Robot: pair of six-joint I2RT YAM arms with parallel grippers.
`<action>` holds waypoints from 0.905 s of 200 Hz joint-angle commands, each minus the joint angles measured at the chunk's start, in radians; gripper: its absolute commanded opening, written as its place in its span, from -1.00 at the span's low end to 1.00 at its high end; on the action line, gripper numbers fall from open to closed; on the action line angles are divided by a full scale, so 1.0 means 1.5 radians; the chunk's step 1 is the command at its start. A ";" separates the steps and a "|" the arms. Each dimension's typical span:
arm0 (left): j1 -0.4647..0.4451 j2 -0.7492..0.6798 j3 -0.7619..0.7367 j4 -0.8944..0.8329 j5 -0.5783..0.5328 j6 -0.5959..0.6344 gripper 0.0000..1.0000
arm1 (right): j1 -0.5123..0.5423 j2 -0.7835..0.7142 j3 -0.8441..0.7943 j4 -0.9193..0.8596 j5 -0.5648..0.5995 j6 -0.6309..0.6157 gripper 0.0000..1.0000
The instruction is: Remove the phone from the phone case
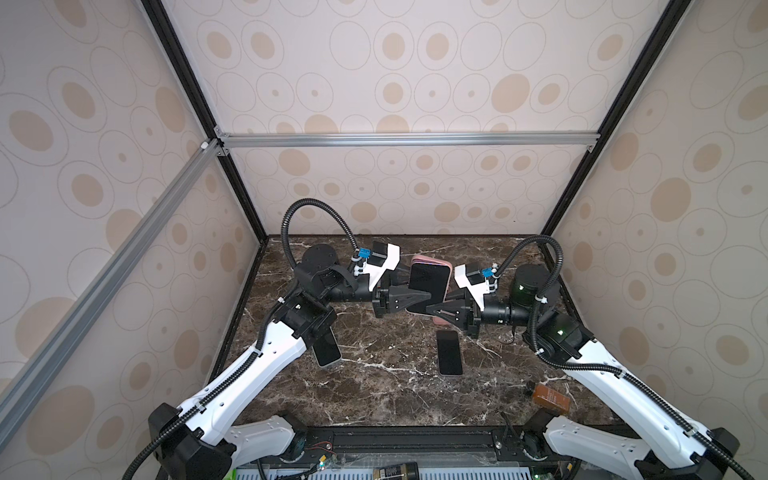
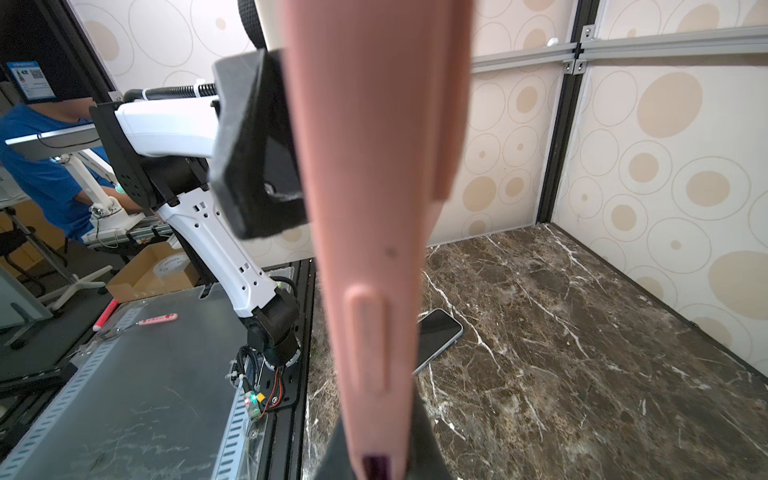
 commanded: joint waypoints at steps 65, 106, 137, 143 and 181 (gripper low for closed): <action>-0.015 0.011 -0.004 -0.122 0.021 0.042 -0.82 | -0.001 -0.047 0.044 -0.008 0.014 -0.089 -1.00; -0.010 0.010 0.031 -0.157 -0.005 0.065 -1.00 | 0.000 -0.051 0.064 -0.127 -0.005 -0.157 -0.74; -0.006 0.000 0.065 -0.239 -0.105 0.127 -1.00 | -0.006 -0.056 0.081 -0.210 0.077 -0.197 -0.41; -0.007 0.000 0.072 -0.260 -0.136 0.140 -1.00 | -0.008 -0.058 0.080 -0.212 0.098 -0.196 -0.37; -0.009 0.019 0.093 -0.343 -0.275 0.200 -1.00 | -0.011 -0.072 0.064 -0.155 0.358 -0.100 -0.08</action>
